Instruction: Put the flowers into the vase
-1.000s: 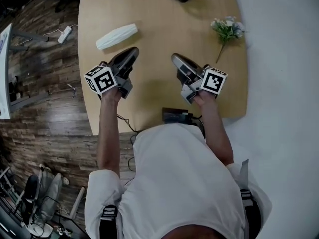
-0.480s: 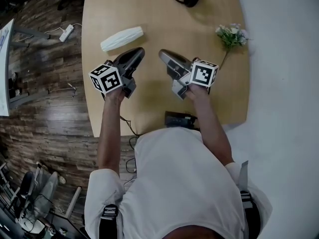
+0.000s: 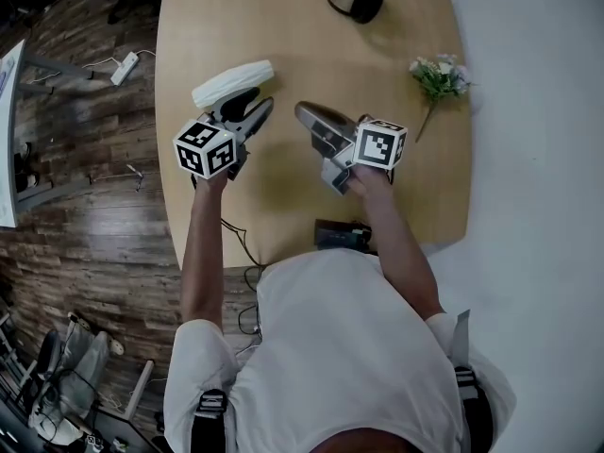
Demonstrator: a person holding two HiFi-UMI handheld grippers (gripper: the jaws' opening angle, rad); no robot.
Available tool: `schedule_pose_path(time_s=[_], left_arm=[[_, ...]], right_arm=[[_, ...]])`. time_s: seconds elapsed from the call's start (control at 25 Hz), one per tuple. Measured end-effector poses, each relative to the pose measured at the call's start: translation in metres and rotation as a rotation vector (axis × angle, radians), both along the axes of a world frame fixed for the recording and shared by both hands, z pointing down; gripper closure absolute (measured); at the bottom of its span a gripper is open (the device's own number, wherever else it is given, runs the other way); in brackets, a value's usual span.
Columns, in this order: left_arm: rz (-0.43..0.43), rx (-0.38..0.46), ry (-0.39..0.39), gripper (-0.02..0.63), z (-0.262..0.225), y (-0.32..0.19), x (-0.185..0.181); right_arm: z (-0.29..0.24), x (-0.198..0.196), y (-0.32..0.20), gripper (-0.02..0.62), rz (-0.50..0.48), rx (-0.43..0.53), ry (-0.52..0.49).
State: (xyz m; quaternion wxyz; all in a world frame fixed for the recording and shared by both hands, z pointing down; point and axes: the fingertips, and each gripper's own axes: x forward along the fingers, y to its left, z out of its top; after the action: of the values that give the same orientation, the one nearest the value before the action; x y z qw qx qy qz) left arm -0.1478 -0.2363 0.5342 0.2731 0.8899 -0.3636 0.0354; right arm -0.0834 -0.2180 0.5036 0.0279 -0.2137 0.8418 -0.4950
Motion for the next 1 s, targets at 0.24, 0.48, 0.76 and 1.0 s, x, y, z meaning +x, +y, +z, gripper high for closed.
schedule_pose_path(time_s=[0.24,0.48,0.76,1.0], left_arm=[[0.061,0.034,-0.308,0.390,0.041,-0.013,-0.014],[0.078,0.045,-0.467,0.344,0.060,-0.031,-0.036],[0.159,0.033,-0.719,0.283,0.092,-0.053,-0.059],[0.342,-0.033,-0.970,0.258,0.127,-0.055,-0.070]], right_arm=[[0.007,0.004,-0.001,0.575,0.002,0.000,0.000],[0.013,0.008,0.000,0.575,0.017,-0.022,0.017],[0.019,0.010,0.000,0.575,0.021,-0.031,0.032],[0.020,0.011,0.001,0.575,0.018,-0.036,0.034]])
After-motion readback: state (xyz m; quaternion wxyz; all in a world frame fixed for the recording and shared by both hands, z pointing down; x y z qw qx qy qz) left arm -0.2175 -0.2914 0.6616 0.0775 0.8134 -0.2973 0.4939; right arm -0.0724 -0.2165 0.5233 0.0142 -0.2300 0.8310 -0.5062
